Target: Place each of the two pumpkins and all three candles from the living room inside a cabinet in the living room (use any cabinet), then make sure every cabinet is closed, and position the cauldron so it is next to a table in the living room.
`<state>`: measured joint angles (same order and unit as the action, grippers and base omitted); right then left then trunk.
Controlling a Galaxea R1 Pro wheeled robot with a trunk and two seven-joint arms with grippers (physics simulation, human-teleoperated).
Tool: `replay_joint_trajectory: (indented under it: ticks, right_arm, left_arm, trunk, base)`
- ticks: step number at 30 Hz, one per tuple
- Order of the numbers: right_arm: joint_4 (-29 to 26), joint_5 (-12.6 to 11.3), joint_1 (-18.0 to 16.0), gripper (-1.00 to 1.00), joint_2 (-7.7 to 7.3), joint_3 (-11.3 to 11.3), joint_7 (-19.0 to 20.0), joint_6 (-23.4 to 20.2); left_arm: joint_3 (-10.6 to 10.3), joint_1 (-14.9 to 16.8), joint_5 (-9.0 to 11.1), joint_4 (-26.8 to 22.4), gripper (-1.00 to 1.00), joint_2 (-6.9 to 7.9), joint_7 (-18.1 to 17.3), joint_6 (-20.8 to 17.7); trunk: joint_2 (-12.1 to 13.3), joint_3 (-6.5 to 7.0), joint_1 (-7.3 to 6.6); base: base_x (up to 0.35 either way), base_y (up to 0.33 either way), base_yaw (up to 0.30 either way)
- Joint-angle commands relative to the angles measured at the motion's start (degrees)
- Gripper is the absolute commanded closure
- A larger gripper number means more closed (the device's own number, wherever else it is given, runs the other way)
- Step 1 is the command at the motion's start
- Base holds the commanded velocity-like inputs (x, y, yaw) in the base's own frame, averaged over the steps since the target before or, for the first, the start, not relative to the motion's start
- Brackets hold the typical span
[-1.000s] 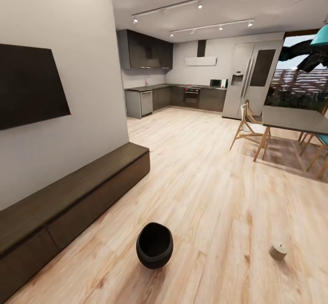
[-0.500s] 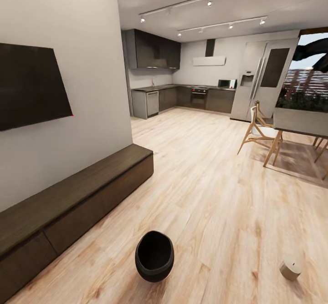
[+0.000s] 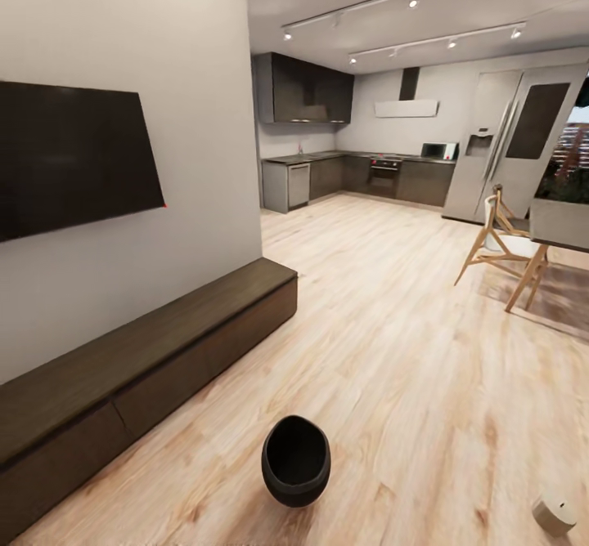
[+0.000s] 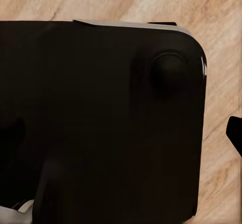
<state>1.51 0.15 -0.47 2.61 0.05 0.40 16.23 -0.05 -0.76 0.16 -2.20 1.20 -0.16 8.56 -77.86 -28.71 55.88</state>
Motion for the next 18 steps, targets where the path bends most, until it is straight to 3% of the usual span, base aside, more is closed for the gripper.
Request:
replay_joint_trajectory:
  ticks: [1, 18]
  right_arm:
    - [0.1, 0.0, -0.1, -1.0, 0.01, 0.0, 0.0, 0.3]
    - [0.0, -0.3, -0.1, -1.0, 0.11, -0.2, -0.6, 0.4]
  left_arm:
    - [0.0, 0.0, 0.0, -0.1, -1.0, 0.01, 0.0, 0.1]
    - [-0.1, 0.1, -0.1, -0.2, -1.0, -0.05, 0.0, 0.0]
  trunk:
    - [0.4, 0.13, -0.23]
    - [7.2, 2.75, -3.96]
  base:
    - [0.0, 0.0, 0.265]
    - [0.0, 0.0, 0.265]
